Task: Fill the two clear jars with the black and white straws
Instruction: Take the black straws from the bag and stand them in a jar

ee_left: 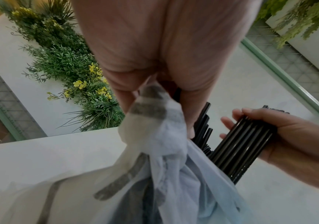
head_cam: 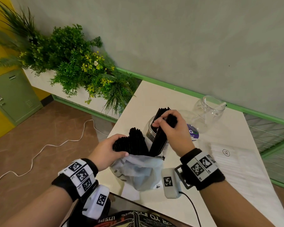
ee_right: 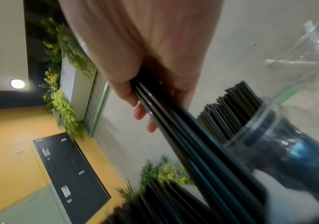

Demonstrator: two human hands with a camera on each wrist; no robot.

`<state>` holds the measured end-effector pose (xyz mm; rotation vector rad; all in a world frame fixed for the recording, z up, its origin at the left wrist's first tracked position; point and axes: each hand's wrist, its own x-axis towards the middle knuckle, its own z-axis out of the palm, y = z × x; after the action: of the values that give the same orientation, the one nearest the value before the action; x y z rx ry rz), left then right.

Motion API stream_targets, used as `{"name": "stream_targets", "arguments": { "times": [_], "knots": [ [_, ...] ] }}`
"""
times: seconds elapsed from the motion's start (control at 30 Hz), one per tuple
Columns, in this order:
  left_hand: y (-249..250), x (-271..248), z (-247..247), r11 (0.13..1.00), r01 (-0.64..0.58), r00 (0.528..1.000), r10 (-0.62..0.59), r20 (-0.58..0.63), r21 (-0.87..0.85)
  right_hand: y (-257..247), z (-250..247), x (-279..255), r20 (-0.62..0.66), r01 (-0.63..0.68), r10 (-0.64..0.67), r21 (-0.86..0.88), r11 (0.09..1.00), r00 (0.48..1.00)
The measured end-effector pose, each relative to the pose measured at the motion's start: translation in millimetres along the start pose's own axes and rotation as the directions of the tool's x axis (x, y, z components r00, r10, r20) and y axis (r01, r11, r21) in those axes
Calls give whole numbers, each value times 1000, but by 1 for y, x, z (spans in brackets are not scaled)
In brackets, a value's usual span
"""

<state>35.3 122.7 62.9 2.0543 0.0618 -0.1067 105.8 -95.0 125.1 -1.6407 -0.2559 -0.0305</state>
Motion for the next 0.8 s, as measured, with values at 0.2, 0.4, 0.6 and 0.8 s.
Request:
{"name": "stream_targets", "arguments": {
  "times": [0.2, 0.4, 0.6, 0.8],
  "knots": [
    [6, 2, 0, 1000, -10, 1000, 10, 17, 0, -23, -1, 12, -14, -33, 33, 30, 999, 999],
    [8, 2, 0, 1000, -14, 1000, 14, 16, 12, -44, -4, 19, -14, -19, 20, 62, 998, 1000],
    [10, 2, 1, 1000, -16, 1000, 16, 16, 18, -49, -4, 25, -21, -20, 21, 36, 999, 1000],
    [8, 3, 0, 999, -8, 1000, 8, 4, 32, -68, -24, 39, -99, 52, -40, 121, 991, 994]
  ]
}}
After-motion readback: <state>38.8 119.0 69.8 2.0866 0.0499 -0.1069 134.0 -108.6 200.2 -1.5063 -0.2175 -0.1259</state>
